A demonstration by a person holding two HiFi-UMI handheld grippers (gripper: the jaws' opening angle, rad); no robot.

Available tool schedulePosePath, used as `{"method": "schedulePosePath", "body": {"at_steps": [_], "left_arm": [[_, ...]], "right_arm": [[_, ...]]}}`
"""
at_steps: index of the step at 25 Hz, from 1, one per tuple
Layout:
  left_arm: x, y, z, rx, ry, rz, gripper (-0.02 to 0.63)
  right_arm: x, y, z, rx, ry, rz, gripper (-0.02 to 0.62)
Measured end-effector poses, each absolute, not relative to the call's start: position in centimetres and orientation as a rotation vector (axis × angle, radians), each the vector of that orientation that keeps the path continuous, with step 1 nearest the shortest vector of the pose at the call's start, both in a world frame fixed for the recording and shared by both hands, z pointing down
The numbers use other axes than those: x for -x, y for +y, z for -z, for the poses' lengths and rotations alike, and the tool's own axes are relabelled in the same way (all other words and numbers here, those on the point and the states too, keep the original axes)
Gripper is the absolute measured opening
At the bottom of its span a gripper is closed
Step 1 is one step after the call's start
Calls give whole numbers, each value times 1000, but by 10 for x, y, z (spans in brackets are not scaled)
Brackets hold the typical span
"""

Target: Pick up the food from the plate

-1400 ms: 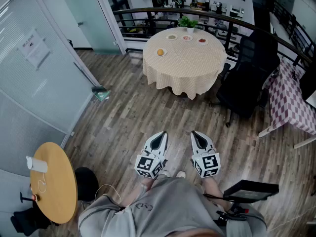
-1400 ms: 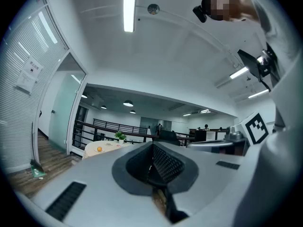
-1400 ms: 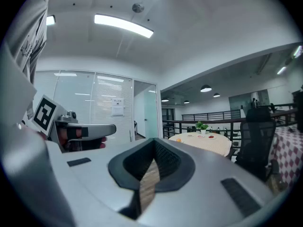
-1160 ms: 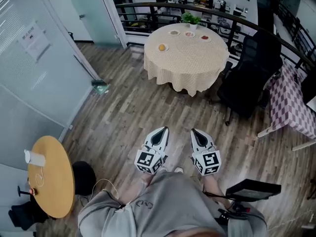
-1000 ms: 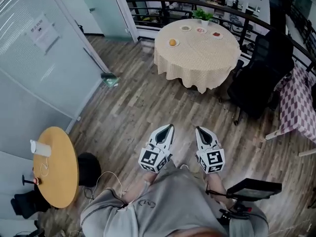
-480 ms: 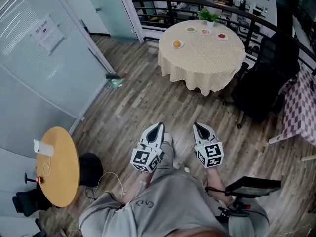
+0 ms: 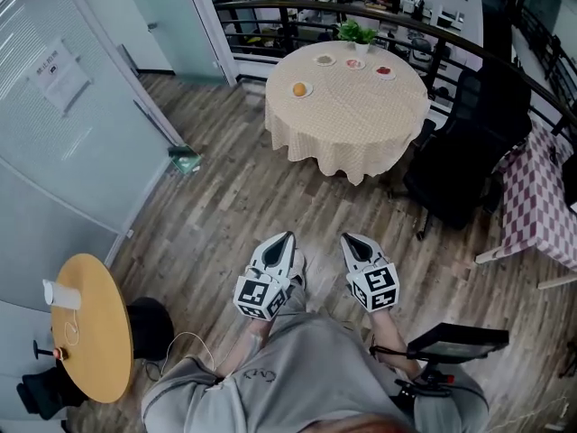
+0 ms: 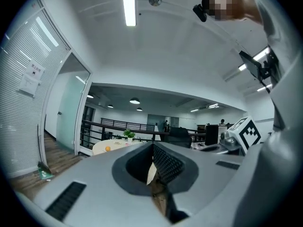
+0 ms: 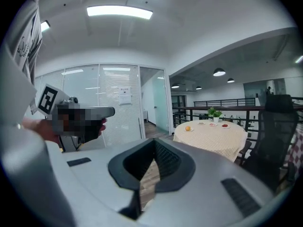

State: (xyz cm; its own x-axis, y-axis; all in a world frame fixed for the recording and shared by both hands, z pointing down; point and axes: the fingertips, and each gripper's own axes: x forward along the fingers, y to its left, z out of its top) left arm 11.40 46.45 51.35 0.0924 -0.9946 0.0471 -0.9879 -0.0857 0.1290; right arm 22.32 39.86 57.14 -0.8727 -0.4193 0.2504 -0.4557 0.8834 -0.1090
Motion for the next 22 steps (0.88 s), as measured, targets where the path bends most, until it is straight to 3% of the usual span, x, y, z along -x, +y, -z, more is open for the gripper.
{"method": "schedulePosePath", "body": {"at_steps": [22], "left_arm": [[105,219,-529,-2349,-1849,94,2]], "right_arm": [[-12,181,-562,-802,-2779,-294,6]]}}
